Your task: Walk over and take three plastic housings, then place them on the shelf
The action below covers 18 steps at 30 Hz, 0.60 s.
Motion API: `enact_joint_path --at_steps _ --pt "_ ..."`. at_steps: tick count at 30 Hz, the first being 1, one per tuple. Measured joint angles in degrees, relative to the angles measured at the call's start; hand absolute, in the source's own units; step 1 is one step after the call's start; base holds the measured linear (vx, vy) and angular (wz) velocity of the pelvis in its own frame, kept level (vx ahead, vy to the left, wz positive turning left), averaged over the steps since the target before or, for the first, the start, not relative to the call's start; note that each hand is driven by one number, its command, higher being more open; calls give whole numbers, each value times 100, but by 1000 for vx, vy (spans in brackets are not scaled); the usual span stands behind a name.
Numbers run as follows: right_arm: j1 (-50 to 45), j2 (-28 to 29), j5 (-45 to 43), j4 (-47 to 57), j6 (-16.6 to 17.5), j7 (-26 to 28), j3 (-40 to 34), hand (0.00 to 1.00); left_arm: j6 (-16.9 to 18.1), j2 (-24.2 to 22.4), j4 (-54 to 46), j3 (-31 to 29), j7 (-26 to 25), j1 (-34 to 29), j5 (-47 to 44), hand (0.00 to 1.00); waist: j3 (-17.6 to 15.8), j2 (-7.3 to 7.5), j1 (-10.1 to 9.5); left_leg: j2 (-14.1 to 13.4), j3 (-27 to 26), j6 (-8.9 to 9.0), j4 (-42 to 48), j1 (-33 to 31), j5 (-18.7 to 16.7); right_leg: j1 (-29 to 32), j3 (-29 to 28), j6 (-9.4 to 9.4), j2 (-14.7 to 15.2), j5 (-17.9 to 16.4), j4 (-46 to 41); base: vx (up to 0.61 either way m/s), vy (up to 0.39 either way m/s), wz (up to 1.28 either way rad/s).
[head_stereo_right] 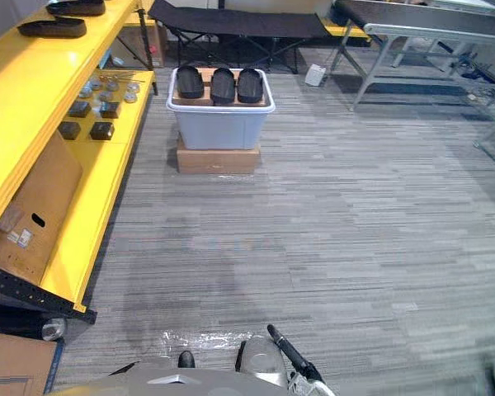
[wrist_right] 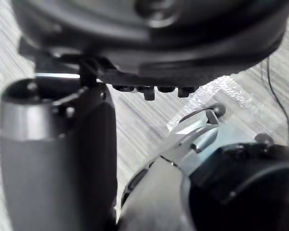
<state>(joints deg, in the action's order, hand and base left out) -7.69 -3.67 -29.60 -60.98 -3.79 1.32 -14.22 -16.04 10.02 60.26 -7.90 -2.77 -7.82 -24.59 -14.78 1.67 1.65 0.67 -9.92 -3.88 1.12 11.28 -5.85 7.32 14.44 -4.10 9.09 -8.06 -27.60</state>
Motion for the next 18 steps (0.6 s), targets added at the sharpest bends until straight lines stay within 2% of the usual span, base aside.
enact_joint_path --at_steps 3,5,7,8,10,11,12,13,14,15,16,17,18 --pt "-32 124 -1 7 54 94 -253 100 -24 -12 47 -209 -89 98 71 100 -26 20 5 -139 4 97 117 -19 -143 215 -64 -161 -94 197 1076 143 -30 1" --pt "-147 191 9 23 39 114 -386 100 -10 -67 41 -508 -87 97 67 100 -63 90 10 -177 59 204 483 -75 -460 319 -86 -145 -45 284 1336 261 -131 10" --pt "-273 250 8 139 23 180 -513 100 20 -150 28 -692 -81 81 50 100 -57 80 8 -260 124 325 811 -69 -788 343 -76 33 -10 179 1006 283 -184 17" --pt "-276 251 12 180 -8 217 -553 100 86 -208 -18 -773 -74 80 45 100 -48 61 20 -337 192 434 988 -74 -987 326 -66 181 -34 80 733 473 -317 33" --pt "-258 237 15 167 -83 249 -612 100 137 -346 -138 -887 19 80 -20 100 -26 17 21 -579 309 587 1313 -84 -1288 104 23 262 -168 183 682 466 -298 49" --pt "-270 155 69 164 -75 264 -679 100 127 -451 -186 -912 99 49 -64 100 33 -198 32 -850 350 760 2277 -382 -1482 -27 264 366 -356 150 732 471 -247 54" --pt "-253 73 257 183 -54 258 -697 100 145 -591 -320 -1111 184 61 -227 100 29 -323 -2 -1190 364 837 3799 -1064 -1314 -184 334 519 -534 46 788 570 -284 51" --pt "-247 42 300 208 -43 249 -696 100 187 -641 -391 -1223 206 59 -272 100 -11 -401 -26 -1376 352 886 4461 -1318 -1155 -387 397 567 -636 15 920 513 -207 34" --pt "-186 -37 468 214 -32 213 -669 100 287 -749 -520 -1370 226 54 -310 100 -118 -459 -65 -1659 281 871 5414 -1631 -1079 -906 479 669 -822 -7 1237 499 -167 25" --pt "-148 -79 516 159 -26 200 -617 100 327 -753 -588 -1360 267 77 -304 100 -159 -436 -131 -1680 259 835 5706 -1791 -1103 -1266 510 680 -856 -16 1426 491 -155 20" --pt "-54 -109 587 62 12 210 -535 100 328 -731 -648 -1273 348 99 -280 100 -171 -387 -188 -1533 244 822 5669 -1950 -1133 -1564 517 713 -823 -42 1575 447 -109 -1" --pt "59 -121 663 16 63 223 -512 100 327 -734 -738 -1167 423 99 -268 100 -171 -364 -244 -1347 213 817 5360 -2132 -1147 -1760 485 716 -789 -47 1722 334 -47 -27" --pt "223 -200 679 -7 154 299 -516 100 326 -730 -830 -1089 529 96 -244 100 -186 -358 -333 -1061 166 795 4636 -2378 -1150 -1923 374 721 -717 -53 1888 409 9 -51"
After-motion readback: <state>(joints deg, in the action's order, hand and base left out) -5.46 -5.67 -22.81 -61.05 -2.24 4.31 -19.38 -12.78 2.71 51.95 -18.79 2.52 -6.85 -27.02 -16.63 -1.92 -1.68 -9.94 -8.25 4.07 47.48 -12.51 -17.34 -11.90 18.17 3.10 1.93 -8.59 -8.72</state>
